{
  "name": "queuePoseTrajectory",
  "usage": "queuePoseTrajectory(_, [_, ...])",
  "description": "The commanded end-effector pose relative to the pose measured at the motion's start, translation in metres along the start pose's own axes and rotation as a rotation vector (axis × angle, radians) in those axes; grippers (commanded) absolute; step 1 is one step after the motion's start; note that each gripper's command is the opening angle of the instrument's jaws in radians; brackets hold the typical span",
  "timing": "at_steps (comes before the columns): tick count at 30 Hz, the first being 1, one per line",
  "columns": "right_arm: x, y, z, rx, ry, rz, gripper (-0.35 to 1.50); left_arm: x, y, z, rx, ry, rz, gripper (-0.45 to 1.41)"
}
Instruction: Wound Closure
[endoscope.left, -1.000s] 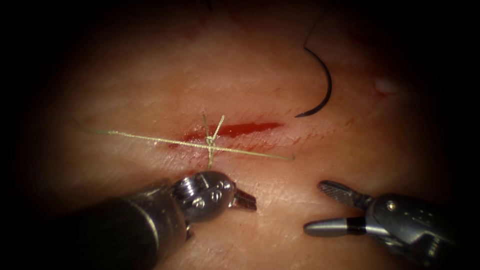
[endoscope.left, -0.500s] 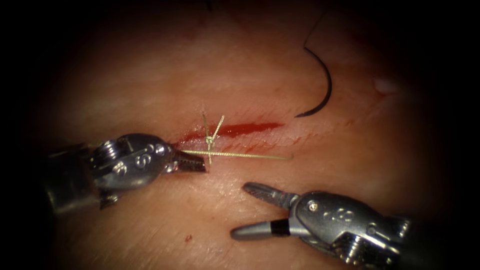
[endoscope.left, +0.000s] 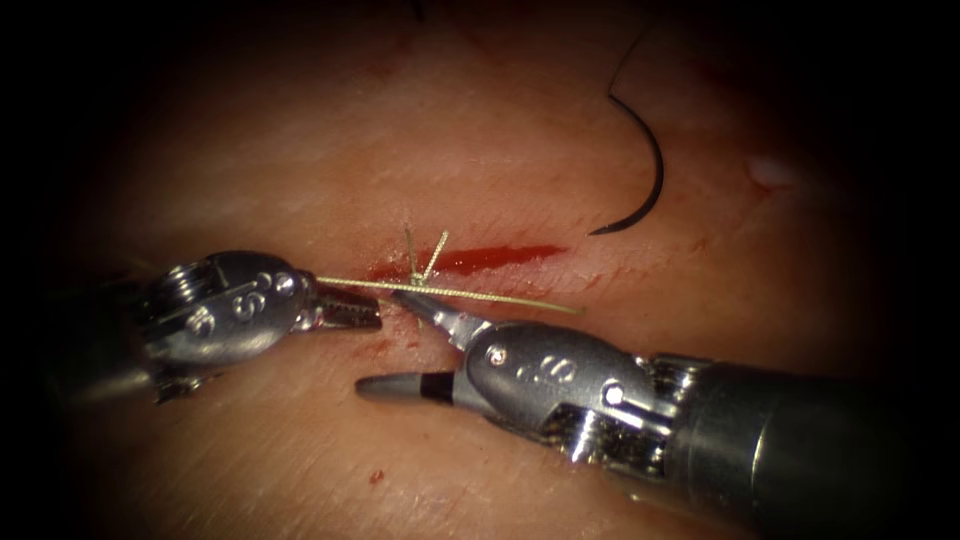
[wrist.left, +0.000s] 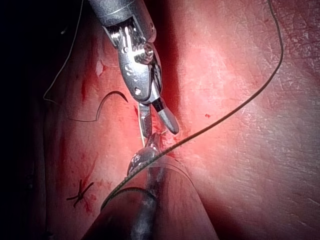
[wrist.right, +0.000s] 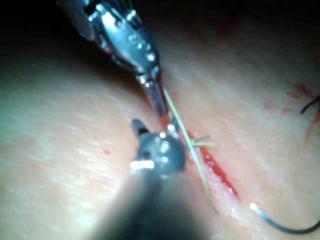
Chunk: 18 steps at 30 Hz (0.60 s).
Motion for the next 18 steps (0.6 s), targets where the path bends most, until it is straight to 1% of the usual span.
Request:
queuePoseTrajectory(1, [0.0003, 0.0005, 0.0014, -0.009, -0.006, -0.018, 1.33, 0.0001, -0.0005, 0.0006, 0.001, 0.001, 0.006, -0.45])
queuePoseTrajectory(8, [0.0, 0.0014, 0.0023, -0.02, -0.039, -0.059, 1.35, 0.0001, -0.0008, -0.0001, 0.005, 0.006, 0.005, -0.45])
queuePoseTrajectory(12, [-0.0008, 0.0017, 0.0033, -0.023, -0.068, -0.073, 1.36, 0.0003, -0.0012, -0.0009, 0.009, 0.004, 0.004, -0.45])
queuePoseTrajectory(15, [-0.0012, 0.0019, 0.004, -0.036, -0.072, -0.076, 1.36, 0.0006, -0.0013, -0.0013, 0.013, 0.009, 0.004, -0.45])
queuePoseTrajectory(18, [-0.001, 0.0022, 0.0046, -0.045, -0.075, -0.09, 1.36, 0.0008, -0.0013, -0.0015, 0.015, 0.011, 0.004, -0.45])
